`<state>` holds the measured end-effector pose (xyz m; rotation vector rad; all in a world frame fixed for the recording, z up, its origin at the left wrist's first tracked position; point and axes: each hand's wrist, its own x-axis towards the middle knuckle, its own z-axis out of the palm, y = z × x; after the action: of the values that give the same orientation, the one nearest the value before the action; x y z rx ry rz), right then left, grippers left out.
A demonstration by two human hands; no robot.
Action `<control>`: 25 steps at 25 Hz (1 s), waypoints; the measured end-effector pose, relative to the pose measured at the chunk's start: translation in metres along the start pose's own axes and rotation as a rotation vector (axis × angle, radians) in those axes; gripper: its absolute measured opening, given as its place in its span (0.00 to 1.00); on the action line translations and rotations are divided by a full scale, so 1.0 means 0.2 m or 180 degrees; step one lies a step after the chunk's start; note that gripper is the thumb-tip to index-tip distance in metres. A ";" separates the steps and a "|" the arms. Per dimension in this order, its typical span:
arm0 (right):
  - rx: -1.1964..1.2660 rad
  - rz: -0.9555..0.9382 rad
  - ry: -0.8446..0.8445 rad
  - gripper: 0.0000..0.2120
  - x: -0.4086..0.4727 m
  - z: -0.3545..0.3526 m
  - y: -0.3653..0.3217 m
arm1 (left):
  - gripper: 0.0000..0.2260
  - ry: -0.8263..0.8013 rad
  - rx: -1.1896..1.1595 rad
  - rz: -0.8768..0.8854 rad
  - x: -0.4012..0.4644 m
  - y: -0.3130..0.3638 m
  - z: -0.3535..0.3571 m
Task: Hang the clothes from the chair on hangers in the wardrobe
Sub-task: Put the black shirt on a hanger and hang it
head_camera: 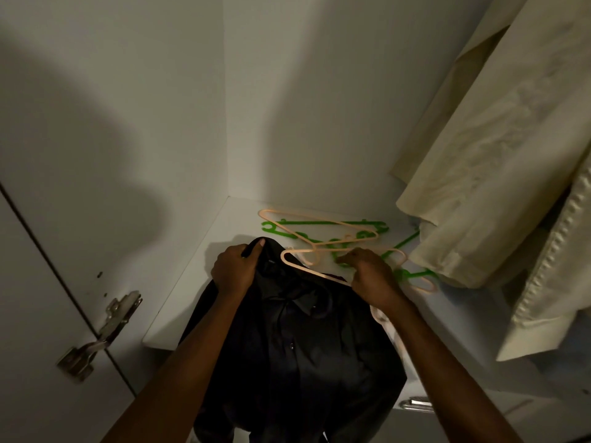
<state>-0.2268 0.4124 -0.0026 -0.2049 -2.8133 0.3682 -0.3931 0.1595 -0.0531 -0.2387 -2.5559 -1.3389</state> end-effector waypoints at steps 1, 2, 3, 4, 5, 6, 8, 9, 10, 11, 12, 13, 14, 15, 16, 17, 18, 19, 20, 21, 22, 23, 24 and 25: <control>-0.0046 -0.0021 -0.0241 0.30 -0.03 -0.04 0.08 | 0.31 -0.0003 0.0015 0.0007 0.00 -0.01 0.00; -0.0048 0.0011 -0.0511 0.32 -0.08 -0.07 0.16 | 0.31 -0.0014 0.0014 0.0009 0.01 -0.01 0.01; -0.0063 0.0108 -0.0780 0.34 -0.12 -0.10 0.22 | 0.31 -0.0018 0.0011 0.0015 0.01 -0.01 0.01; -0.0059 0.0213 -0.0951 0.35 -0.15 -0.11 0.27 | 0.31 -0.0009 0.0014 0.0007 0.01 0.00 0.01; -0.0027 0.0274 -0.0970 0.34 -0.18 -0.11 0.30 | 0.31 0.0003 0.0029 0.0002 0.01 0.00 0.01; 0.0038 0.0250 -0.0837 0.30 -0.20 -0.09 0.32 | 0.30 0.0002 0.0046 -0.0015 0.01 0.00 0.01; 0.0014 0.0041 -0.0530 0.20 -0.20 -0.07 0.30 | 0.28 0.0016 0.0029 -0.0065 0.01 0.00 0.01; -0.0107 -0.0122 -0.0402 0.17 -0.20 -0.06 0.27 | 0.26 0.0046 -0.0034 -0.0104 0.01 0.00 0.01; -0.0200 -0.0242 -0.0292 0.14 -0.19 -0.04 0.26 | 0.24 0.0069 -0.0127 -0.0136 0.01 0.01 0.00; -0.0219 -0.0299 -0.0152 0.11 -0.18 -0.04 0.24 | 0.23 0.0080 -0.0238 -0.0138 0.01 0.01 -0.01; -0.0211 -0.0315 0.0024 0.09 -0.17 -0.05 0.22 | 0.22 0.0060 -0.0332 -0.0130 0.00 0.01 -0.01; -0.0186 -0.0330 0.0212 0.08 -0.16 -0.05 0.22 | 0.22 0.0038 -0.0390 -0.0119 0.00 0.01 -0.02; -0.0108 -0.0333 0.0437 0.08 -0.13 -0.07 0.20 | 0.24 0.0030 -0.0411 -0.0126 -0.01 0.02 -0.03; 0.0112 -0.0222 0.0662 0.09 -0.09 -0.10 0.17 | 0.27 0.0038 -0.0418 -0.0140 -0.01 0.02 -0.03; 0.0475 0.0008 0.0866 0.08 -0.05 -0.15 0.13 | 0.29 0.0042 -0.0439 -0.0169 -0.01 0.02 -0.03; 0.1063 0.0315 0.0915 0.08 -0.01 -0.21 0.07 | 0.30 0.0039 -0.0457 -0.0194 -0.02 0.02 -0.03; 0.1682 0.0473 0.0947 0.07 0.03 -0.29 0.02 | 0.31 0.0024 -0.0449 -0.0202 -0.02 0.02 -0.04; 0.2162 0.0337 0.1027 0.07 0.06 -0.38 -0.07 | 0.30 0.0001 -0.0428 -0.0202 -0.02 0.03 -0.04; 0.2418 0.0052 0.1063 0.07 0.08 -0.45 -0.14 | 0.30 -0.0014 -0.0405 -0.0192 -0.02 0.03 -0.04; 0.2542 -0.0314 0.1057 0.09 0.08 -0.52 -0.22 | 0.30 -0.0010 -0.0388 -0.0187 -0.01 0.03 -0.05; 0.2762 -0.0554 0.0928 0.10 0.08 -0.57 -0.29 | 0.30 -0.0001 -0.0362 -0.0178 -0.01 0.03 -0.05; 0.3098 -0.0685 0.0787 0.12 0.09 -0.60 -0.34 | 0.31 -0.0004 -0.0351 -0.0175 -0.01 0.02 -0.04; 0.3369 -0.0780 0.0705 0.13 0.10 -0.61 -0.38 | 0.31 -0.0022 -0.0353 -0.0182 -0.01 0.02 -0.04; 0.3560 -0.0804 0.0657 0.14 0.13 -0.60 -0.42 | 0.31 -0.0037 -0.0361 -0.0202 -0.01 0.02 -0.04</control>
<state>-0.2225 0.3638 0.1377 0.3305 -2.0013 1.6125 -0.3900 0.1544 -0.0462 -0.1879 -2.5198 -1.5122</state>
